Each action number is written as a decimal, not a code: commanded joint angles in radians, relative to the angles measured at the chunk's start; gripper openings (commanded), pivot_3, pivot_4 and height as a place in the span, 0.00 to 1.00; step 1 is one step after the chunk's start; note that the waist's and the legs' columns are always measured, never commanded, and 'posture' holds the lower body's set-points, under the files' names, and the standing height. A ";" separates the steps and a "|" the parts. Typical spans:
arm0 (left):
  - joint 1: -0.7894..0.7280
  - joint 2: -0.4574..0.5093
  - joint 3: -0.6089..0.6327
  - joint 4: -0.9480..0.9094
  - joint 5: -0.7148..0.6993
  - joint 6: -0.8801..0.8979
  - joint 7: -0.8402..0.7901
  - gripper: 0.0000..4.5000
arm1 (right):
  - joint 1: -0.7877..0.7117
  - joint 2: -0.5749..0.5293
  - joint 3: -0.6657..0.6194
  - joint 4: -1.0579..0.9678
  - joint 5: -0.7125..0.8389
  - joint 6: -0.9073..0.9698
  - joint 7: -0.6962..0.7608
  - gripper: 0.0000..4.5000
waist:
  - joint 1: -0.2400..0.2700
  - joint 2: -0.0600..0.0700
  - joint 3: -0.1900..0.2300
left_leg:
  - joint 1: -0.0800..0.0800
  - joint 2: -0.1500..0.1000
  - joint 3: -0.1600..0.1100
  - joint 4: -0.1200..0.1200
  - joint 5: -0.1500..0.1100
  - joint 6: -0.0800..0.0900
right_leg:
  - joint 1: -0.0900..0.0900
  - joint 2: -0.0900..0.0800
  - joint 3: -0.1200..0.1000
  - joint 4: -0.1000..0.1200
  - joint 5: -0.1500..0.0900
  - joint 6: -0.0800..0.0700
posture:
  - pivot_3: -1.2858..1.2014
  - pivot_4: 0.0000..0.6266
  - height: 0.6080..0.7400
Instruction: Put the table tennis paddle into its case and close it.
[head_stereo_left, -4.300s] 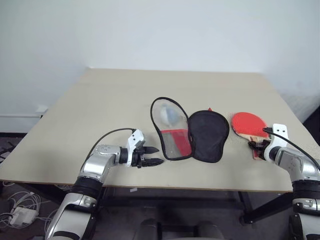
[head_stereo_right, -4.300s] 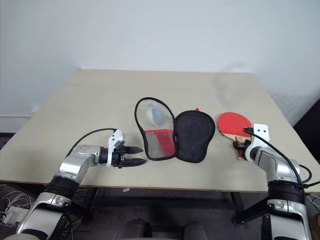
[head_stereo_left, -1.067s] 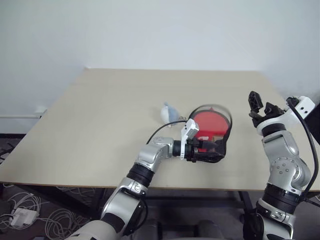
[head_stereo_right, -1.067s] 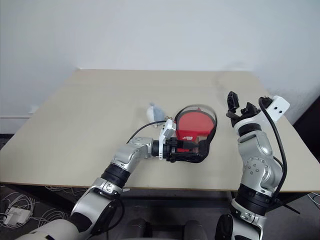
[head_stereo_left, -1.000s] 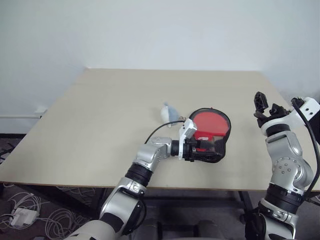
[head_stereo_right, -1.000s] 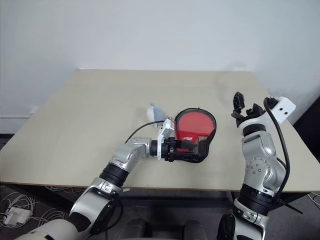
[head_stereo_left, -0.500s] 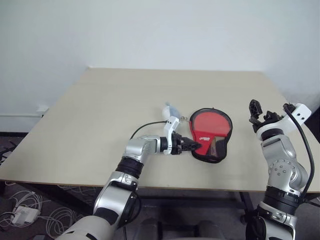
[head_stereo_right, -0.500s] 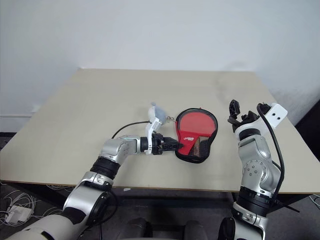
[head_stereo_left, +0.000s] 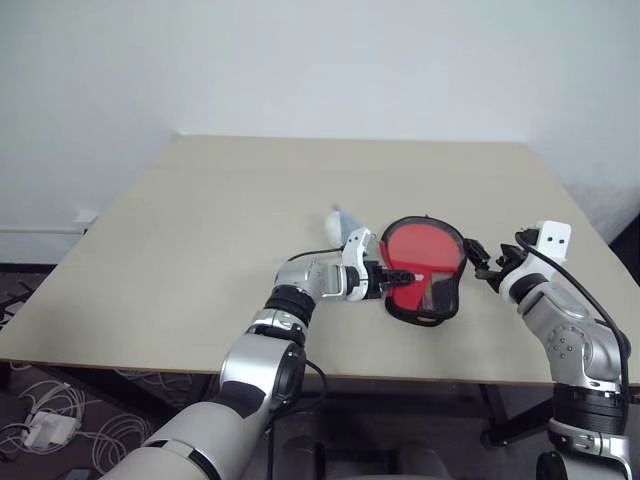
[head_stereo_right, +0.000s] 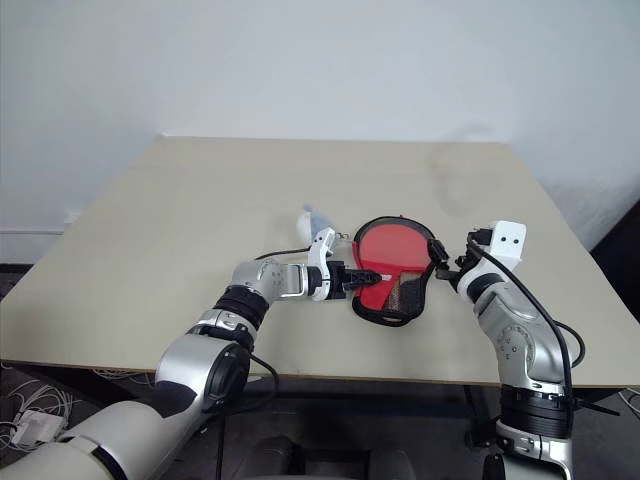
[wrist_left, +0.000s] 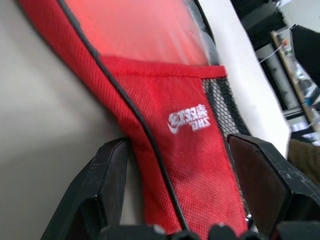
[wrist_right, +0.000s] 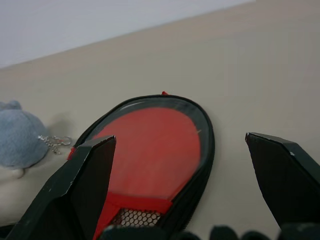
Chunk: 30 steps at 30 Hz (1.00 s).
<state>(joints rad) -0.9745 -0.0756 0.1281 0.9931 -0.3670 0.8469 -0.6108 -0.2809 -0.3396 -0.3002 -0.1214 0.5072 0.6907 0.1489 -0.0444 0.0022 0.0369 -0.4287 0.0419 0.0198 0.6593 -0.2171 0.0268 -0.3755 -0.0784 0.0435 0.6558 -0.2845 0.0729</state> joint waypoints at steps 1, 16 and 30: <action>-0.032 -0.016 0.044 0.014 -0.036 0.051 0.016 0.74 | -0.016 -0.011 -0.034 -0.015 0.000 -0.015 -0.002 1.00 | 0.000 0.000 0.000 | 0.000 0.000 0.000 0.000 0.000 0.000 | 0.000 0.000 0.000 0.000 0.000 0.000 | 0.52 0.00 1.00; 0.007 -0.041 0.121 -0.021 -0.056 0.103 0.102 0.00 | -0.011 -0.001 -0.049 0.008 -0.021 -0.040 -0.021 1.00 | 0.000 -0.001 0.000 | 0.000 0.000 0.000 0.000 0.000 0.000 | 0.000 0.000 0.000 0.000 0.000 0.000 | 0.52 0.00 1.00; 0.238 0.143 -0.085 -0.439 -0.149 0.554 -0.110 0.00 | 0.017 0.003 -0.047 -0.017 -0.040 -0.038 -0.028 1.00 | -0.007 0.000 0.000 | 0.001 0.000 0.000 -0.003 0.001 -0.002 | -0.001 0.000 0.001 0.001 0.000 0.000 | 0.52 0.00 1.00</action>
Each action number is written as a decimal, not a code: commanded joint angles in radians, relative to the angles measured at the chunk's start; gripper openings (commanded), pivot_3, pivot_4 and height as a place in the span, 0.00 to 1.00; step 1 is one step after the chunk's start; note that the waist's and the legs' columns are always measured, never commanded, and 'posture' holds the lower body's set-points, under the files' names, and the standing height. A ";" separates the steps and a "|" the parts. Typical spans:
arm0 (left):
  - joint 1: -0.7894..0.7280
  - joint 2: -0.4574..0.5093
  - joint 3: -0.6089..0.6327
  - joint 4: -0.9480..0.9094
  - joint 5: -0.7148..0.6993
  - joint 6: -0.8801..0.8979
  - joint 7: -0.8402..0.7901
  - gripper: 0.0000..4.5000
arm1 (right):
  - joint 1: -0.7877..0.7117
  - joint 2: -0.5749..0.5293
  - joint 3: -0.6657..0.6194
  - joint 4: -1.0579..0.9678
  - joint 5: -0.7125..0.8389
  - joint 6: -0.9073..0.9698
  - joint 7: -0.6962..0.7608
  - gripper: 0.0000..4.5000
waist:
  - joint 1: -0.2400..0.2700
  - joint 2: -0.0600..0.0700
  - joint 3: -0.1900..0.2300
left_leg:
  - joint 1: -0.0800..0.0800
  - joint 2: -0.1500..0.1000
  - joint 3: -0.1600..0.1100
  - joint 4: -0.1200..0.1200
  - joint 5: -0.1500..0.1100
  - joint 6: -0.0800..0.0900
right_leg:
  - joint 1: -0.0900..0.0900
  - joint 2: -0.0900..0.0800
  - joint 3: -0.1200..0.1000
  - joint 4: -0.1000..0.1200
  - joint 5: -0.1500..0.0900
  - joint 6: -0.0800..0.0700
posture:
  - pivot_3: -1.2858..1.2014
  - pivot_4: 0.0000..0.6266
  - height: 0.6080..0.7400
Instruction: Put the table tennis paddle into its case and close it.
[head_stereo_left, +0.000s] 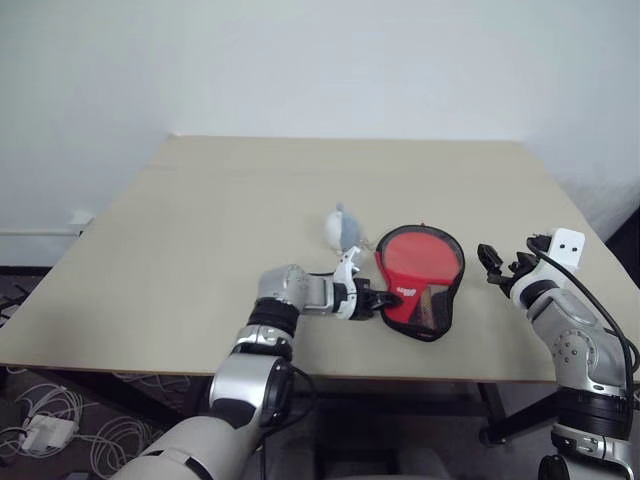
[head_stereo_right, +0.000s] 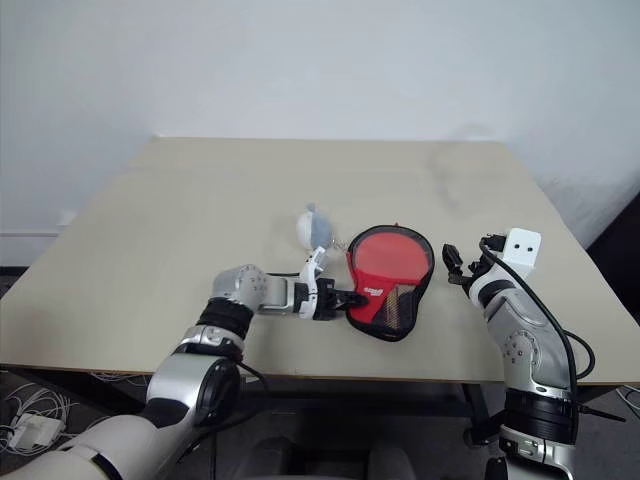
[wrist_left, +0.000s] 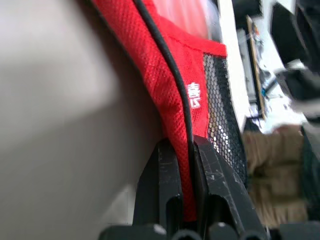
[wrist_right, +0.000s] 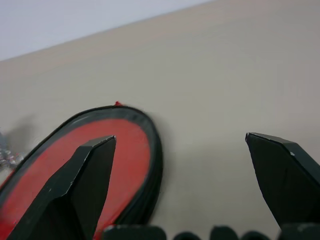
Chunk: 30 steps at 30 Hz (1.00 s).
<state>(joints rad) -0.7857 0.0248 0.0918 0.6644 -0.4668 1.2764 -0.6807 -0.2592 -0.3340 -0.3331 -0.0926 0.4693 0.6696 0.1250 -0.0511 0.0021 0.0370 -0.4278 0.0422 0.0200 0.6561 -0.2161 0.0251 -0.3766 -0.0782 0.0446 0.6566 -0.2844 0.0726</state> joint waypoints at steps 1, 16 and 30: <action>0.073 0.059 -0.059 -0.154 -0.069 0.164 -0.048 0.00 | -0.002 -0.001 -0.014 -0.050 -0.002 -0.015 -0.005 1.00 | 0.000 0.000 0.000 | 0.000 0.000 0.000 0.000 0.000 0.000 | 0.000 0.000 0.000 0.000 0.000 0.000 | 0.52 0.00 1.00; 0.274 0.111 -0.276 -0.478 -0.325 0.338 0.063 0.00 | 0.016 0.008 -0.001 -0.075 -0.002 0.006 -0.015 1.00 | 0.007 0.001 -0.001 | 0.000 -0.002 0.000 0.001 0.000 0.000 | 0.002 -0.002 -0.001 -0.001 0.000 0.000 | 0.52 0.00 1.00; 0.309 0.164 -0.241 -0.529 -0.433 0.338 0.159 0.00 | 0.008 -0.012 0.002 -0.067 -0.007 0.026 -0.006 1.00 | 0.006 0.002 -0.001 | 0.000 -0.002 0.000 0.001 0.000 0.000 | 0.002 -0.002 -0.001 -0.001 0.000 0.000 | 0.52 0.00 1.00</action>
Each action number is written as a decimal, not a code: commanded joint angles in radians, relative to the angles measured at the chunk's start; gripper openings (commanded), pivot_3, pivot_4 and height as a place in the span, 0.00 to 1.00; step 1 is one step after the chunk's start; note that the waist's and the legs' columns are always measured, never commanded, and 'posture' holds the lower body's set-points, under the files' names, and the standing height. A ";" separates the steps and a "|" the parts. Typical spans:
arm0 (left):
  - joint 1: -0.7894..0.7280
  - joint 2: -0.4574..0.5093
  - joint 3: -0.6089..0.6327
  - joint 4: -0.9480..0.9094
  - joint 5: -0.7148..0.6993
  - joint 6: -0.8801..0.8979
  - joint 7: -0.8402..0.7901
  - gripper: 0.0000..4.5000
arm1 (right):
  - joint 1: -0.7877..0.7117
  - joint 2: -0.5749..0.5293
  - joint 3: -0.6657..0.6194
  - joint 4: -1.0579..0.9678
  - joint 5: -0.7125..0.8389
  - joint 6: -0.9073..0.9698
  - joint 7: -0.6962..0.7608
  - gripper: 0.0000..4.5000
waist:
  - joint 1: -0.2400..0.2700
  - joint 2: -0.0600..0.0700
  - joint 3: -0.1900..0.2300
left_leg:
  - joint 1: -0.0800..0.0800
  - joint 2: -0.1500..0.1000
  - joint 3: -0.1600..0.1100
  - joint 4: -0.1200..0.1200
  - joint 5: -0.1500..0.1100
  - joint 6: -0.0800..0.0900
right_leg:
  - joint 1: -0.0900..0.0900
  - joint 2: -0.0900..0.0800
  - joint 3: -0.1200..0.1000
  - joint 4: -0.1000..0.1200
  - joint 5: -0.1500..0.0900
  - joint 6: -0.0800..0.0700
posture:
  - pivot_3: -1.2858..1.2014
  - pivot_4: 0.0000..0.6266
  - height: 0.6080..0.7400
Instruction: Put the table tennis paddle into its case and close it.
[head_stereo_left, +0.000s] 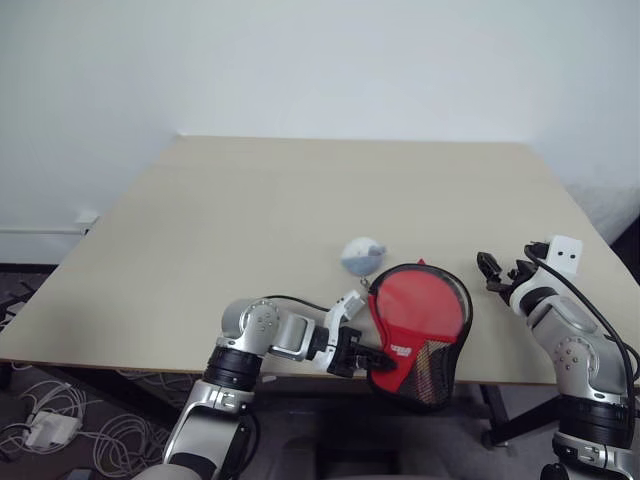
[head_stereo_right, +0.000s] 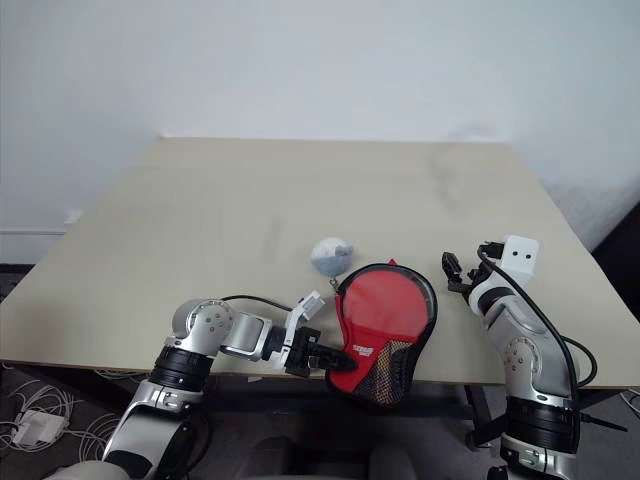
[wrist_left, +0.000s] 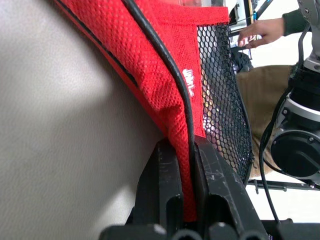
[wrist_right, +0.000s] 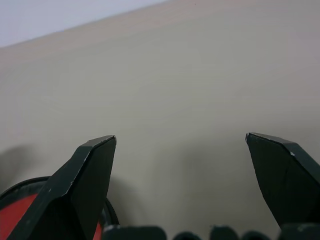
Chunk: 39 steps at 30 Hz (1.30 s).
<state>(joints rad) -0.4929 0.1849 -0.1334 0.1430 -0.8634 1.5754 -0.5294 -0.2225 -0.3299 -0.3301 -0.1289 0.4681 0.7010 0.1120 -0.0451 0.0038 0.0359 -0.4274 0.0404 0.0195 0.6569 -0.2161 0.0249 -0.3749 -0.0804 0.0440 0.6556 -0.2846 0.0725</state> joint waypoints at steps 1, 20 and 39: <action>0.018 0.006 -0.006 -0.014 -0.038 0.039 0.014 0.00 | -0.032 -0.016 0.002 -0.028 -0.008 -0.006 0.008 1.00 | -0.001 0.000 0.000 | 0.000 0.000 0.000 0.000 0.000 0.000 | 0.000 0.000 0.000 0.000 0.000 0.000 | 0.52 0.00 1.00; -0.040 0.020 0.121 0.094 -0.070 0.039 0.058 0.81 | -0.049 -0.012 0.011 -0.011 -0.021 -0.017 0.023 1.00 | -0.003 0.000 0.000 | 0.000 0.000 0.000 0.001 0.000 0.000 | 0.000 0.000 0.000 0.001 0.000 0.000 | 0.52 0.00 1.00; -0.015 0.368 -0.144 -0.160 0.297 -0.915 -0.540 0.99 | -0.080 -0.031 0.011 0.010 -0.033 -0.047 0.080 1.00 | 0.001 0.000 0.001 | -0.001 0.003 0.001 -0.007 0.005 -0.007 | -0.007 0.006 0.006 -0.001 0.002 -0.005 | 0.52 0.00 1.00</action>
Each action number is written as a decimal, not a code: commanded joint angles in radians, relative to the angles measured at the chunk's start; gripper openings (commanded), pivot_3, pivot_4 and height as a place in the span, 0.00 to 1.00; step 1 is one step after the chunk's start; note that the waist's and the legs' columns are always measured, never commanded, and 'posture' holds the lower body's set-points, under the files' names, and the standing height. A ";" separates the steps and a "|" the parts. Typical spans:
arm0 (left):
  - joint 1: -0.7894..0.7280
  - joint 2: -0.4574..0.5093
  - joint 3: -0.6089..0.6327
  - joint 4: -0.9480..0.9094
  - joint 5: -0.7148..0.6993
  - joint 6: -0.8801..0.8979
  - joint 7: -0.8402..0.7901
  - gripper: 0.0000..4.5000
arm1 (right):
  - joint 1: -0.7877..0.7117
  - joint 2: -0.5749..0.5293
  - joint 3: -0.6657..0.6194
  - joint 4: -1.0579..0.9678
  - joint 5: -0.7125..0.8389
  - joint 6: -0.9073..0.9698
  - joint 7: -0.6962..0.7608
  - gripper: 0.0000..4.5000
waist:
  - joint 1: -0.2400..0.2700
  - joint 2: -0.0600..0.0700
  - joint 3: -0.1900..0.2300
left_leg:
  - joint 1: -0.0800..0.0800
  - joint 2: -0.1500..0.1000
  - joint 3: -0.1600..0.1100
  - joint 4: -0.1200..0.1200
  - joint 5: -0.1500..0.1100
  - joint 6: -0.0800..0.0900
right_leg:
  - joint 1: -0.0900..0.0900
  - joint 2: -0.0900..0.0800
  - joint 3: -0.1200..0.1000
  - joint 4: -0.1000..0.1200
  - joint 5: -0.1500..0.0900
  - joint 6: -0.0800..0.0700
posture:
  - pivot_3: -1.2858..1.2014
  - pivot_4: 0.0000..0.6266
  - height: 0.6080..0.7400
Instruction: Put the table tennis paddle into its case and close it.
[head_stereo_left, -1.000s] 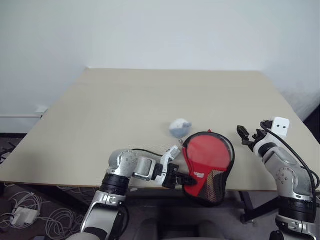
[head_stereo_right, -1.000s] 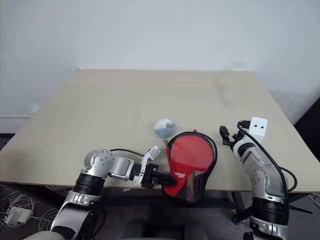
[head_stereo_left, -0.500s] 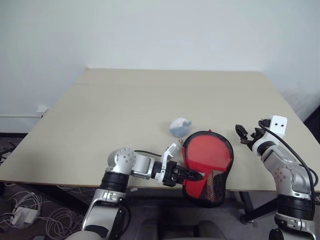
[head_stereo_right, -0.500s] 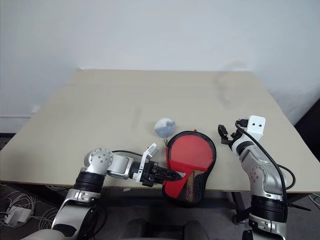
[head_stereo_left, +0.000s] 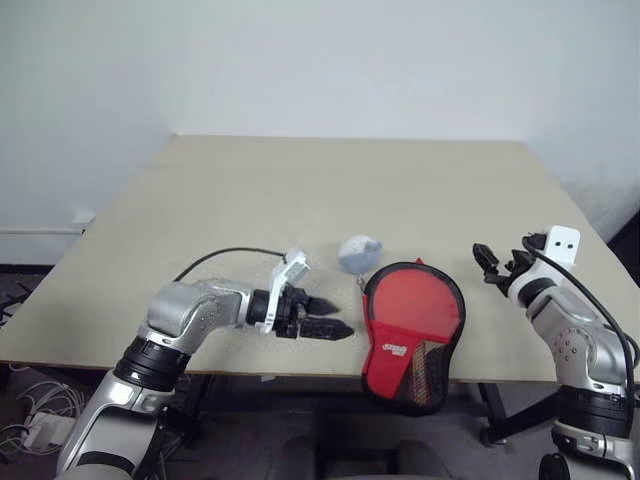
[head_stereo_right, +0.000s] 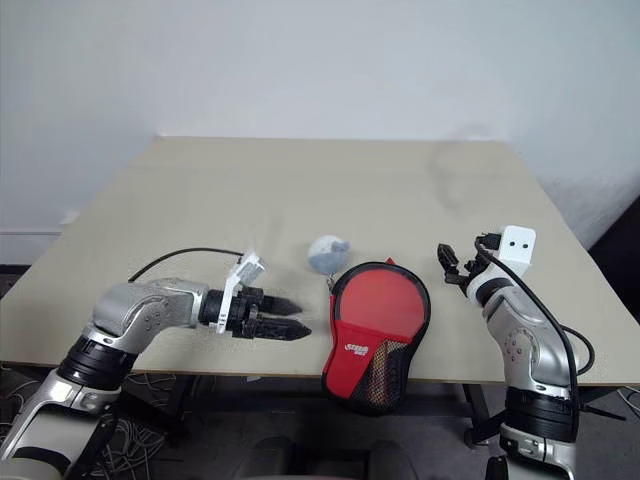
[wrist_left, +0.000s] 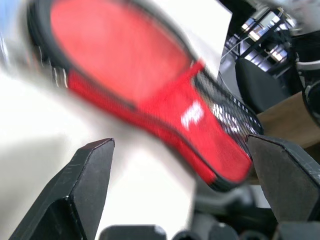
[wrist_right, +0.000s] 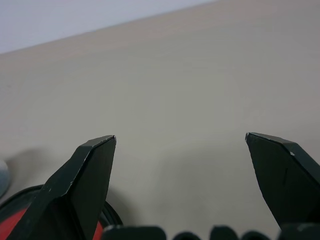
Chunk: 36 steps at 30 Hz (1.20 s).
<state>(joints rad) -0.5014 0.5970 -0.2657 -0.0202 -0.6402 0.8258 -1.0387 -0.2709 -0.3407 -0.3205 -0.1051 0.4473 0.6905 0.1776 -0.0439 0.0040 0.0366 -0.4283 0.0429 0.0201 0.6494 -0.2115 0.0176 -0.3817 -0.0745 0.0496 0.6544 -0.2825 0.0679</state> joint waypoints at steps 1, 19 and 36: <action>0.002 -0.076 -0.021 0.018 0.100 -0.217 -0.027 0.99 | -0.035 -0.019 0.004 -0.010 -0.015 -0.041 0.017 1.00 | -0.001 0.000 0.000 | 0.000 0.000 0.000 0.000 0.000 0.000 | 0.000 0.000 0.000 0.000 0.000 0.000 | 0.52 0.00 1.00; 0.057 -0.404 -0.074 0.469 0.516 -0.953 0.138 0.99 | -0.042 -0.011 -0.004 -0.010 -0.029 -0.055 0.008 1.00 | -0.003 0.000 0.000 | 0.000 0.000 0.000 0.001 0.001 0.001 | 0.000 0.003 0.003 0.002 0.000 0.001 | 0.52 0.00 1.00; 0.038 -0.431 -0.134 0.552 0.625 -0.874 0.096 0.99 | -0.140 -0.006 0.022 0.035 0.053 0.009 0.076 1.00 | -0.003 0.000 -0.001 | 0.002 0.000 -0.001 0.002 0.001 0.002 | 0.003 0.004 0.004 0.001 0.000 0.001 | 0.52 0.00 1.00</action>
<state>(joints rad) -0.4820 0.1598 -0.3693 0.5158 -0.0562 -0.0746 -0.9380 -0.3566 -0.3334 -0.3080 -0.0621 0.4771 0.6958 0.2242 -0.0468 0.0042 0.0358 -0.4249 0.0431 0.0187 0.6509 -0.2107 0.0195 -0.3775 -0.0709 0.0532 0.6559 -0.2824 0.0688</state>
